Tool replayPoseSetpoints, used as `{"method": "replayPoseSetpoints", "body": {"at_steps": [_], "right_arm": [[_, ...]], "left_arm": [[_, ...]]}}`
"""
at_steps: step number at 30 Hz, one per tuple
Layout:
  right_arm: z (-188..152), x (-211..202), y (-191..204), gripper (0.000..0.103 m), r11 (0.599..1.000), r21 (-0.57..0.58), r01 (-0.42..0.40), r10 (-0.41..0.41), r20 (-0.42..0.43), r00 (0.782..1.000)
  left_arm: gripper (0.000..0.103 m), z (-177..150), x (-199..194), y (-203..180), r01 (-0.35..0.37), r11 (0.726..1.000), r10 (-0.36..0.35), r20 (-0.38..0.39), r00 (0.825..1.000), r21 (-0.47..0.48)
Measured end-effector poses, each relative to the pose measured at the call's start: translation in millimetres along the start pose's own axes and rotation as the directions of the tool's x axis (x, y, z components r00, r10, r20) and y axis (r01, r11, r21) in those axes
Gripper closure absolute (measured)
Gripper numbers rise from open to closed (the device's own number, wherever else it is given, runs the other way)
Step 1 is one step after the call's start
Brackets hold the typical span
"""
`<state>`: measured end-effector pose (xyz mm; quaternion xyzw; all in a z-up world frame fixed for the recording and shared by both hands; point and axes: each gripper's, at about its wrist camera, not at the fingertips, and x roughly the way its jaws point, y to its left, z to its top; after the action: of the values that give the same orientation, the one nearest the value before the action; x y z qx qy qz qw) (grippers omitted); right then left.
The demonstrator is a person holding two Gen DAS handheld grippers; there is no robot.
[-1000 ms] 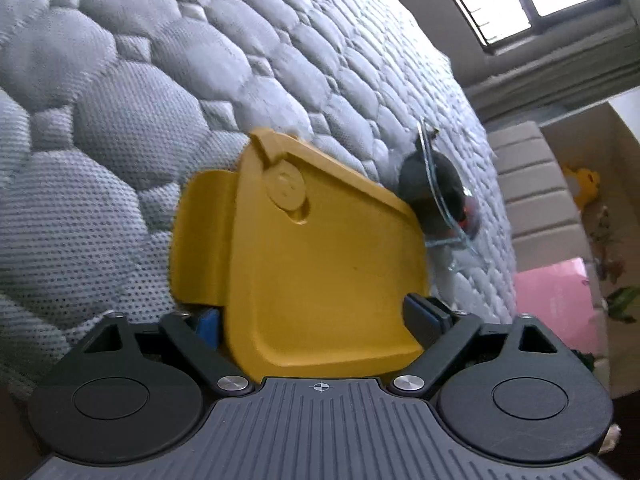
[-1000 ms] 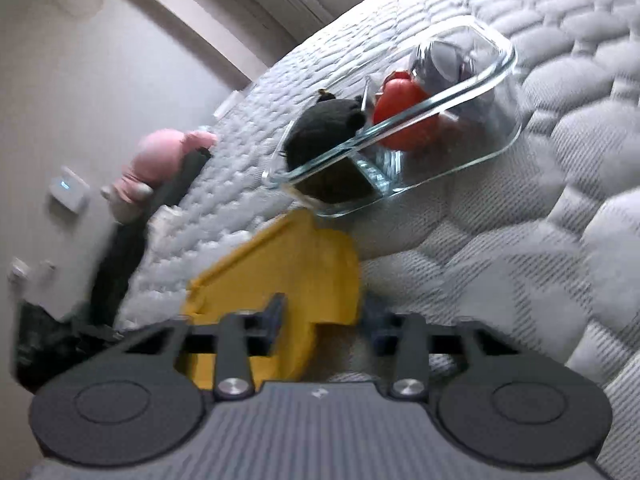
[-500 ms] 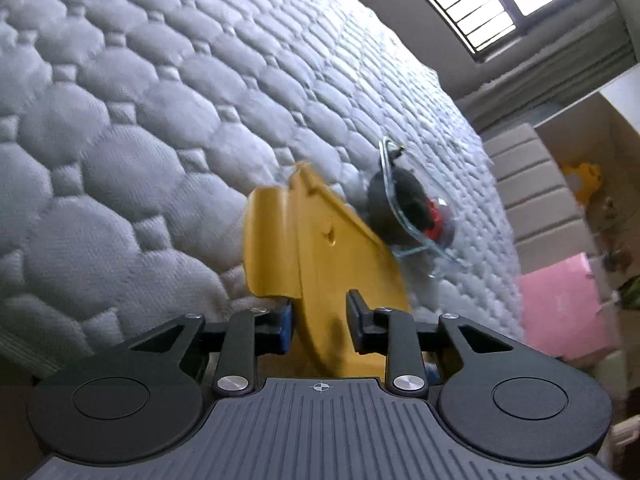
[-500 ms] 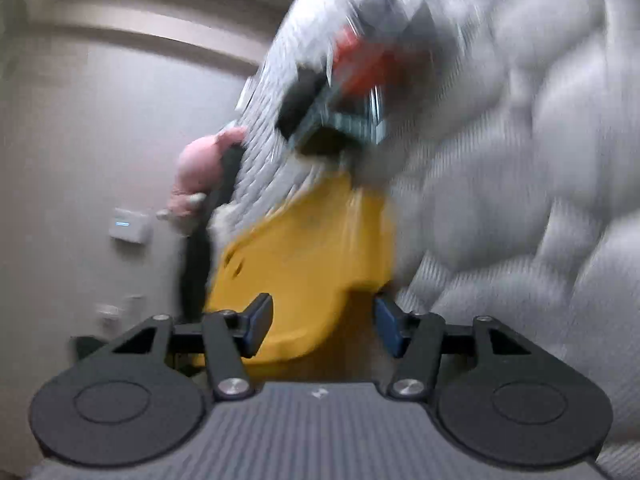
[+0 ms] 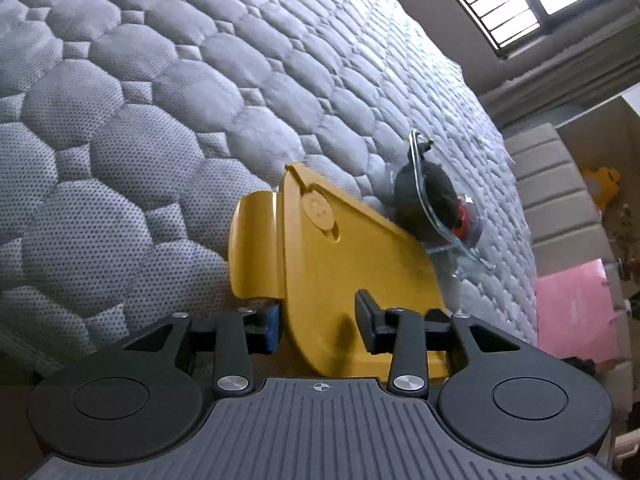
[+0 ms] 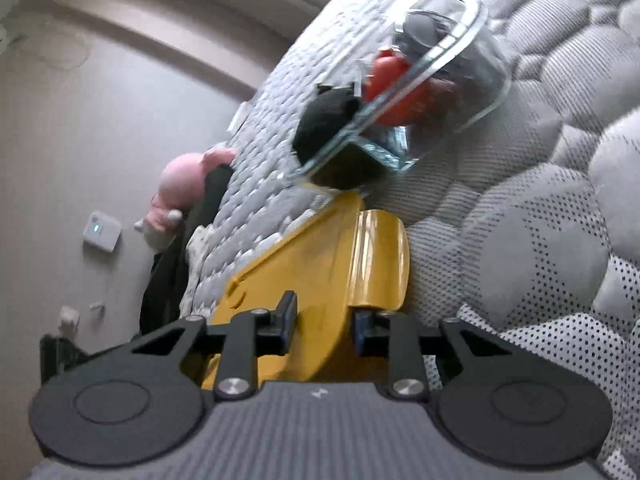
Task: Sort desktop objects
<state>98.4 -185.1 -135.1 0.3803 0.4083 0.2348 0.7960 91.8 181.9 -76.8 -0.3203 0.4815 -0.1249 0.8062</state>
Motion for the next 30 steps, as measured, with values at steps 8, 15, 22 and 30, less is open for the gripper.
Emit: {"method": "replayPoseSetpoints", "body": {"at_steps": [8, 15, 22, 30], "right_arm": [[20, -41, 46, 0.072, 0.981, -0.186, -0.054, 0.061, 0.031, 0.998], [39, -75, 67, 0.072, 0.954, -0.275, -0.118, 0.15, 0.101, 0.983], [72, -76, 72, 0.071, 0.887, -0.453, 0.087, 0.084, 0.343, 0.936], [114, -48, 7, 0.07, 0.956, -0.249, 0.155, -0.071, 0.316, 0.946]], "left_arm": [[0.06, -7, -40, -55, -0.007, 0.979, -0.022, 0.14, 0.99, 0.206], [0.054, 1, -57, -99, 0.023, 0.947, -0.085, 0.18, 0.98, 0.32], [0.041, 65, 26, -151, 0.004, 0.932, -0.061, 0.147, 0.987, 0.363], [0.041, 86, 112, -152, 0.003, 0.938, 0.002, -0.014, 1.0, 0.346]]}}
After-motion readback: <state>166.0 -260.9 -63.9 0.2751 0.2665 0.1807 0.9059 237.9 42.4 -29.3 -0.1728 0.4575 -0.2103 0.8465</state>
